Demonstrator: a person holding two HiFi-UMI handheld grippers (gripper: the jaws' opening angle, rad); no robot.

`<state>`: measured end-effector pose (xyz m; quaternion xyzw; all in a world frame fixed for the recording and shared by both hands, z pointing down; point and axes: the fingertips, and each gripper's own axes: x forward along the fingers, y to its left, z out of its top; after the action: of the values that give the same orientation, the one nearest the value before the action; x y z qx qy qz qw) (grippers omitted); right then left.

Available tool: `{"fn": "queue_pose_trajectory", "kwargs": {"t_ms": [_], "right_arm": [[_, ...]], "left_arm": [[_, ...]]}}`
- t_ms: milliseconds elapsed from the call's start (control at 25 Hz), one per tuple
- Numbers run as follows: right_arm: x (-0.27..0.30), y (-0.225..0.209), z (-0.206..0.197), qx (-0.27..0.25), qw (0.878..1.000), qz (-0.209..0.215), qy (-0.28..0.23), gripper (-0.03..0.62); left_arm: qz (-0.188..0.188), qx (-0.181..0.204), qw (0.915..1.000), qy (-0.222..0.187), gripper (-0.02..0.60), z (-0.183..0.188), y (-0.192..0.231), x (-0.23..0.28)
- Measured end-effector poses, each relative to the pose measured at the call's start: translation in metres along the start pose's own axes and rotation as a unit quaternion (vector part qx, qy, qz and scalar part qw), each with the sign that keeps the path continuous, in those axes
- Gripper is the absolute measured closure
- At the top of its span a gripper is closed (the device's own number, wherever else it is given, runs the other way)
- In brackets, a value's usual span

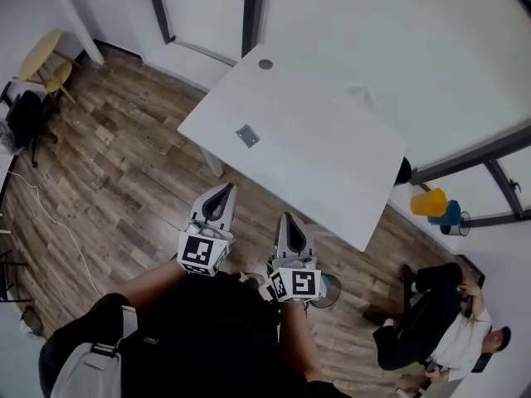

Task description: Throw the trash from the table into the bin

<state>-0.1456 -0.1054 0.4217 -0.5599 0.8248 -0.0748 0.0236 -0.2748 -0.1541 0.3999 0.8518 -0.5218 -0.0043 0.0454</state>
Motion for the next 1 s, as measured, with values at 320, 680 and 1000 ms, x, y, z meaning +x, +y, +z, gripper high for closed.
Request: {"fn": "queue_pose_trajectory", "kwargs": {"t_ms": [320, 680, 1000], "right_arm": [[0.112, 0.013, -0.053, -0.007, 0.994, -0.021, 0.105, 0.588], [0.222, 0.001, -0.093, -0.024, 0.973, 0.002, 0.23, 0.579], [0.294, -0.014, -0.188, -0.108, 0.906, 0.092, 0.4, 0.333]], "left_arm": [[-0.024, 0.019, 0.9995, -0.003, 0.584, 0.002, 0.103, 0.046], [-0.016, 0.012, 0.9997, 0.016, 0.584, 0.008, 0.194, 0.075], [0.033, -0.022, 0.9985, 0.037, 0.584, -0.008, 0.213, 0.089]]}}
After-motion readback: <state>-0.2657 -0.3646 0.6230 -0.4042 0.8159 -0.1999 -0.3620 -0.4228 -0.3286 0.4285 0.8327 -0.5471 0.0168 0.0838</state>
